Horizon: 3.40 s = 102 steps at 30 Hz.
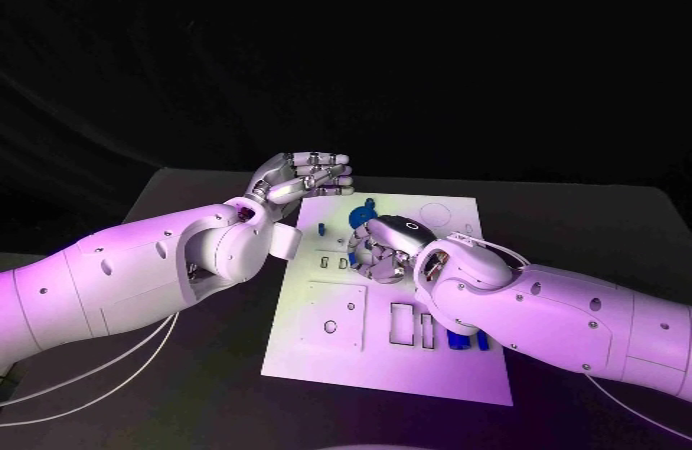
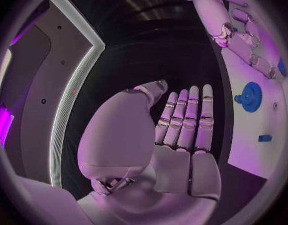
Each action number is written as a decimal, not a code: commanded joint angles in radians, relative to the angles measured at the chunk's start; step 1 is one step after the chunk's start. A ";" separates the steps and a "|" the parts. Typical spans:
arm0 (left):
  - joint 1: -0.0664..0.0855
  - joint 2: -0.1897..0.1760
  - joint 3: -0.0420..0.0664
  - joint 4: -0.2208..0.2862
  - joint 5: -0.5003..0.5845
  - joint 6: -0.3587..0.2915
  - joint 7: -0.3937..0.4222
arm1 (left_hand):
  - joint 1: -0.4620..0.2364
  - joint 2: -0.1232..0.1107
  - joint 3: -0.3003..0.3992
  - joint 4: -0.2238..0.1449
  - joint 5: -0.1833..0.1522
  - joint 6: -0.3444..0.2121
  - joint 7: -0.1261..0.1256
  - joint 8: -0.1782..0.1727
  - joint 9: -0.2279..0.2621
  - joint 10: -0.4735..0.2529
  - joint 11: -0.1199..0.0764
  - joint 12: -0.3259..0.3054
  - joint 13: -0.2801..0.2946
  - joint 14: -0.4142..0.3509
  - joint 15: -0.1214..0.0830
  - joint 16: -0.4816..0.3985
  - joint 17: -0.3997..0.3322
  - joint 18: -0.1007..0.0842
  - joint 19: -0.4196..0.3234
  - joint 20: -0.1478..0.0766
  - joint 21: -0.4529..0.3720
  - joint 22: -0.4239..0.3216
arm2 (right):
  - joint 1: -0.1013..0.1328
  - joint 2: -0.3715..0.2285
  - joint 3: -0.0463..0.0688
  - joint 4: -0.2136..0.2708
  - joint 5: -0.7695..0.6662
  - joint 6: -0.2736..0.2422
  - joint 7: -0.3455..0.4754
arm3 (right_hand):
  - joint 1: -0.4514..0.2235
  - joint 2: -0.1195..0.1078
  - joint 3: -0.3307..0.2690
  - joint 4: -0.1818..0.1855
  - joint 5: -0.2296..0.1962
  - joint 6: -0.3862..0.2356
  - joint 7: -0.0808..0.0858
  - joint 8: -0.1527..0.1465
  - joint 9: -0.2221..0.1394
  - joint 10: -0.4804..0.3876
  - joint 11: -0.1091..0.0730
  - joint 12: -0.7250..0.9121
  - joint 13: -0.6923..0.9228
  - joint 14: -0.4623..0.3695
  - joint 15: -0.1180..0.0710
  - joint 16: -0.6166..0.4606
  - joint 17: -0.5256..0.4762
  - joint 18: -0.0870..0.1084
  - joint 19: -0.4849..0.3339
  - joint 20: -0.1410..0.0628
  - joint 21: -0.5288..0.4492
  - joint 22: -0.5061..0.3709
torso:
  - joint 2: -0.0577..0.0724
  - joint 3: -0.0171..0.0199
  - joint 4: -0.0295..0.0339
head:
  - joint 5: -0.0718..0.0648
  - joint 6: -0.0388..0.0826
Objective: Assemble the parts on the task board
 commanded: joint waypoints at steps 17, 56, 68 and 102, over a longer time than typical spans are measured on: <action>0.001 0.000 0.001 0.005 0.003 0.009 0.009 | -0.006 0.000 0.005 0.001 -0.006 0.005 0.026 -0.004 0.000 0.008 0.000 -0.005 0.000 0.004 0.001 -0.006 0.001 0.014 0.004 -0.001 0.004 -0.001 | -0.012 0.015 -0.003 -0.013 -0.026 0.039 -0.005 | -0.013 0.002 0.004 0.002 -0.002 0.014 -0.006 0.004 0.013 0.007 -0.008 0.002 0.147 0.089 -0.007 -0.002 0.189 0.000 0.002 -0.006 0.002 0.055 | 0.000 0.0001 -0.0008 | 0.013 -0.010; 0.001 -0.002 0.001 0.005 0.003 0.013 0.006 | -0.006 0.000 0.005 0.001 -0.006 0.005 0.026 -0.004 0.000 0.008 0.000 -0.005 0.000 0.004 0.001 -0.006 0.001 0.014 0.004 -0.001 0.004 -0.001 | -0.013 0.009 -0.003 -0.006 -0.038 0.005 -0.001 | -0.058 -0.050 -0.007 -0.004 -0.006 -0.092 0.035 -0.052 -0.010 -0.033 0.027 -0.030 0.109 0.085 0.021 -0.007 0.175 0.004 -0.010 0.016 -0.022 0.041 | 0.001 0.0009 -0.0013 | 0.011 -0.011; 0.001 -0.003 0.001 0.004 0.003 0.013 0.005 | -0.006 0.000 0.005 0.001 -0.006 0.005 0.026 -0.004 0.000 0.008 0.000 -0.005 0.000 0.004 0.001 -0.006 0.001 0.014 0.004 -0.001 0.004 -0.001 | -0.014 0.001 -0.003 0.001 -0.019 -0.061 0.024 | -0.095 -0.084 -0.079 0.025 -0.017 -0.218 0.061 -0.110 -0.035 -0.075 0.051 -0.064 0.067 0.085 0.042 -0.007 0.177 0.008 -0.022 0.033 -0.043 0.028 | 0.000 0.0009 -0.0008 | 0.010 -0.009; -0.001 -0.006 -0.014 -0.075 -0.620 0.145 -0.562 | -0.332 0.036 -0.186 0.159 -0.007 0.029 -0.133 0.425 0.311 0.189 -0.179 0.769 0.621 0.551 -0.203 1.137 1.057 0.001 0.291 -0.210 0.752 0.479 | 0.099 -0.368 0.008 0.146 0.683 -0.092 0.462 | -0.068 -0.018 -0.219 0.150 0.032 -0.141 0.022 0.087 0.011 -0.140 0.017 -0.120 -0.022 0.062 0.014 -0.049 0.093 0.033 -0.076 0.012 -0.162 -0.054 | -0.054 -0.0145 -0.0217 | 0.007 -0.010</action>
